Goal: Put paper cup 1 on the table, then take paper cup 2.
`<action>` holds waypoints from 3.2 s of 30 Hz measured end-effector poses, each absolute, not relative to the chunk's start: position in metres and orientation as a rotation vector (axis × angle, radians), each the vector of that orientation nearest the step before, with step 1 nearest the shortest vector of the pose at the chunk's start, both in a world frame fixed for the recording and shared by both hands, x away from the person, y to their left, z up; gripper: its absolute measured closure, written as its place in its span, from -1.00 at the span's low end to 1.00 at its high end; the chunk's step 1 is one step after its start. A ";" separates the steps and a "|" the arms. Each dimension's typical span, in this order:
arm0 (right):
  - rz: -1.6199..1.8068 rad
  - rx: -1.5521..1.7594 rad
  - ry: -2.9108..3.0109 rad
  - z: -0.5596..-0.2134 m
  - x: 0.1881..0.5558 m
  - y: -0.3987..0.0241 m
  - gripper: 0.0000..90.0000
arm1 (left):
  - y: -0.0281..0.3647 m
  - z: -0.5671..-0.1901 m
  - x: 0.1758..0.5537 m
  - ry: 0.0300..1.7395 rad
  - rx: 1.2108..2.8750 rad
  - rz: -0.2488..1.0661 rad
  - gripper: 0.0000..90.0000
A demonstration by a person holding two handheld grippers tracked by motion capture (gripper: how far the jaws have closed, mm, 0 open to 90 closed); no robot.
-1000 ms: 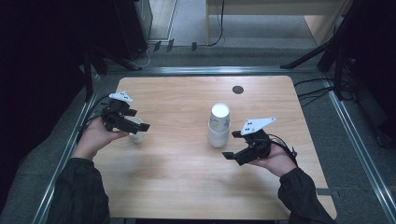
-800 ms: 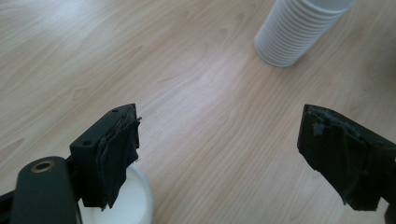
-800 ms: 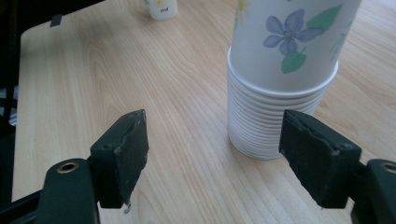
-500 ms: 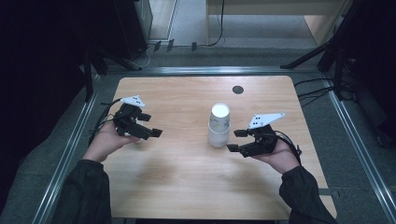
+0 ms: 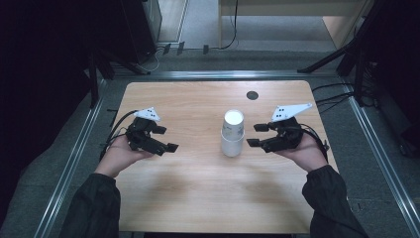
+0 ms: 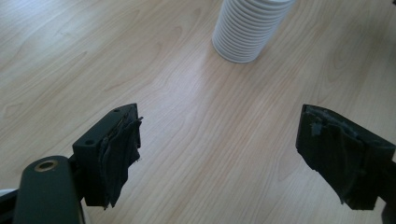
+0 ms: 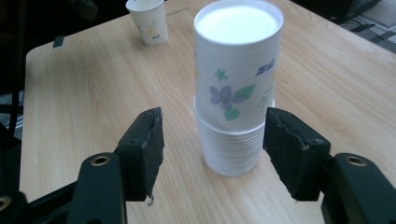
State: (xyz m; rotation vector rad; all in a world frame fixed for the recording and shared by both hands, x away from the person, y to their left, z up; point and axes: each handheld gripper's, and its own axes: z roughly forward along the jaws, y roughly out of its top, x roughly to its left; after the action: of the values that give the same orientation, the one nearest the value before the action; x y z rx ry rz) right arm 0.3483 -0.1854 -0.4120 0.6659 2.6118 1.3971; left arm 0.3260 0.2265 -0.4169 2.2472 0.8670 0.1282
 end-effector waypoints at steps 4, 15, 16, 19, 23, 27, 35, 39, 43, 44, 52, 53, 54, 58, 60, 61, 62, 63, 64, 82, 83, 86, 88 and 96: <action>1.394 0.639 2.631 -0.408 0.357 -0.183 -0.24 | 0.222 -0.419 0.320 0.848 2.246 0.128 -0.69; 1.333 0.551 2.738 -0.405 0.386 -0.161 -0.41 | 0.212 -0.429 0.307 0.820 2.250 0.095 -0.68; 1.330 0.545 2.744 -0.404 0.388 -0.159 -0.42 | 0.211 -0.430 0.307 0.818 2.248 0.091 -0.68; 1.322 0.530 2.747 -0.402 0.392 -0.152 -0.45 | 0.211 -0.431 0.305 0.820 2.236 0.084 -0.68; 1.308 0.503 2.759 -0.403 0.398 -0.143 -0.45 | 0.208 -0.433 0.304 0.812 2.224 0.063 -0.68; 1.219 0.480 2.785 -0.407 0.401 -0.134 -0.47 | 0.205 -0.435 0.303 0.802 2.229 0.058 -0.68; 1.188 0.497 2.797 -0.407 0.408 -0.124 -0.42 | 0.205 -0.440 0.302 0.801 2.248 0.043 -0.68; 1.165 0.477 2.817 -0.405 0.412 -0.119 -0.42 | 0.205 -0.441 0.301 0.805 2.250 0.041 -0.68; 1.145 0.451 2.822 -0.404 0.413 -0.114 -0.41 | 0.205 -0.441 0.301 0.798 2.256 0.035 -0.68; 1.145 0.447 2.821 -0.404 0.413 -0.113 -0.41 | 0.205 -0.442 0.300 0.796 2.257 0.036 -0.68; 1.129 0.426 2.824 -0.402 0.411 -0.110 -0.31 | 0.206 -0.442 0.299 0.800 2.256 0.033 -0.68; 1.128 0.426 2.823 -0.402 0.411 -0.110 -0.31 | 0.206 -0.442 0.299 0.799 2.256 0.034 -0.68; 1.127 0.427 2.821 -0.402 0.411 -0.111 -0.31 | 0.206 -0.442 0.299 0.798 2.256 0.035 -0.68; 1.131 0.432 2.819 -0.401 0.411 -0.112 -0.30 | 0.205 -0.442 0.300 0.792 2.262 0.032 -0.68; 1.134 0.440 2.818 -0.400 0.411 -0.113 -0.30 | 0.204 -0.442 0.299 0.789 2.265 0.031 -0.68; 1.137 0.444 2.816 -0.400 0.411 -0.113 -0.29 | 0.204 -0.442 0.299 0.788 2.265 0.031 -0.68; 1.136 0.444 2.813 -0.400 0.411 -0.114 -0.29 | 0.204 -0.442 0.299 0.785 2.265 0.030 -0.68; 1.143 0.446 2.809 -0.399 0.411 -0.114 -0.29 | 0.204 -0.442 0.299 0.788 2.262 0.030 -0.68; 1.146 0.446 2.808 -0.399 0.411 -0.115 -0.29 | 0.204 -0.442 0.299 0.789 2.260 0.030 -0.68; 1.171 0.462 2.790 -0.393 0.408 -0.119 -0.27 | 0.203 -0.443 0.299 0.782 2.271 0.022 -0.68; 1.176 0.468 2.787 -0.392 0.408 -0.119 -0.27 | 0.203 -0.443 0.299 0.782 2.271 0.022 -0.68; 1.200 0.468 2.773 -0.389 0.407 -0.121 -0.26 | 0.204 -0.444 0.299 0.781 2.269 0.019 -0.68; 1.195 0.480 2.770 -0.386 0.407 -0.121 -0.26 | 0.204 -0.444 0.300 0.780 2.275 0.018 -0.68; 1.218 0.474 2.740 -0.374 0.403 -0.124 -0.26 | 0.203 -0.444 0.300 0.777 2.285 0.015 -0.68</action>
State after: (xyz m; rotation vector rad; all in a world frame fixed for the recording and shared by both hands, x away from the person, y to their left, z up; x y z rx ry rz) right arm 0.4027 -0.1240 -0.3735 0.4738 2.7397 1.2185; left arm 0.2997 0.2028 -0.4445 2.2850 0.7772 0.0154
